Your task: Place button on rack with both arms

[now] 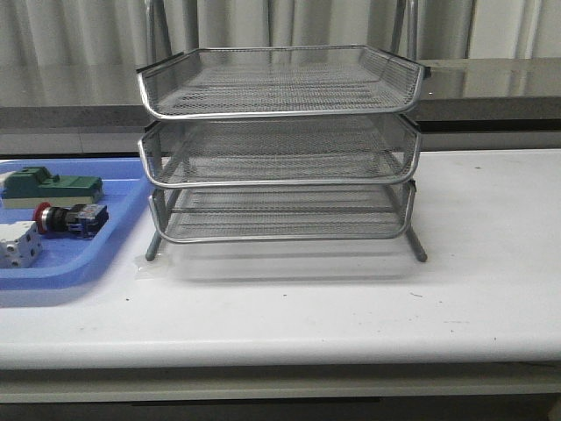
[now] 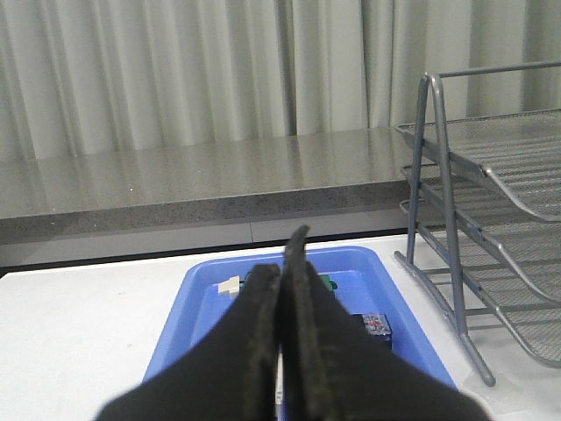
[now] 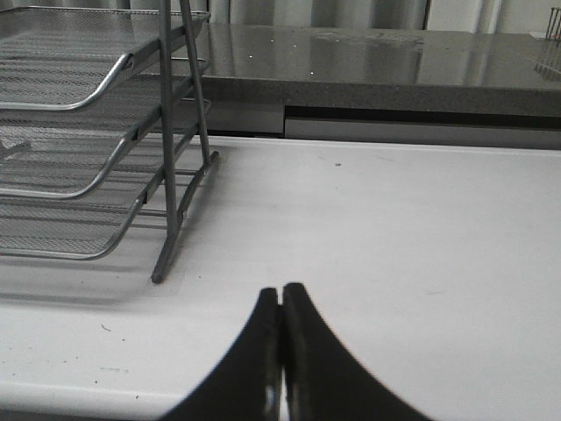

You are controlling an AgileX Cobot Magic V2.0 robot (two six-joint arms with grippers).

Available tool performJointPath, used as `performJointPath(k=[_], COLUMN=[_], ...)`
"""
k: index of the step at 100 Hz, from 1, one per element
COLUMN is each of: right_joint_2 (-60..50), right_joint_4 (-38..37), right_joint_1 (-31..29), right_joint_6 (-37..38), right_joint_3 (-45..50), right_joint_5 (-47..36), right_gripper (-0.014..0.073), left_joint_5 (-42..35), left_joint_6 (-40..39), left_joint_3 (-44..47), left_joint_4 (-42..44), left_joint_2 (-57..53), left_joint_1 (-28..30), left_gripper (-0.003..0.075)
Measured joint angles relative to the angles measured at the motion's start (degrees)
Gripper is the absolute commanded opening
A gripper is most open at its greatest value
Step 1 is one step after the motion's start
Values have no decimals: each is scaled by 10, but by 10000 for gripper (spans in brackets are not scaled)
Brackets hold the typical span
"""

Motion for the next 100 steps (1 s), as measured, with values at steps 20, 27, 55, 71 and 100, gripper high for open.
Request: performJointPath(k=[20,27,55,71,100], right_joint_2=[0,0,0,0,0], right_joint_4=[0,0,-30,-64,-69], right_joint_1=[0,0,0,0,0], right_joint_6=[0,0,-9,-14,-15], right_joint_3=[0,0,0,0,0], right_joint_5=[0,0,0,-7,-17], right_gripper=[-58,-58,-58,-58,-58], left_joint_5=[0,0,0,0,0], left_joint_6=[0,0,0,0,0], left_joint_3=[0,0,0,0,0], left_joint_4=[0,0,0,0,0], left_joint_2=[0,0,0,0,0], left_joint_1=[0,0,0,0,0], left_gripper=[-20,-20,-20,-20,-20])
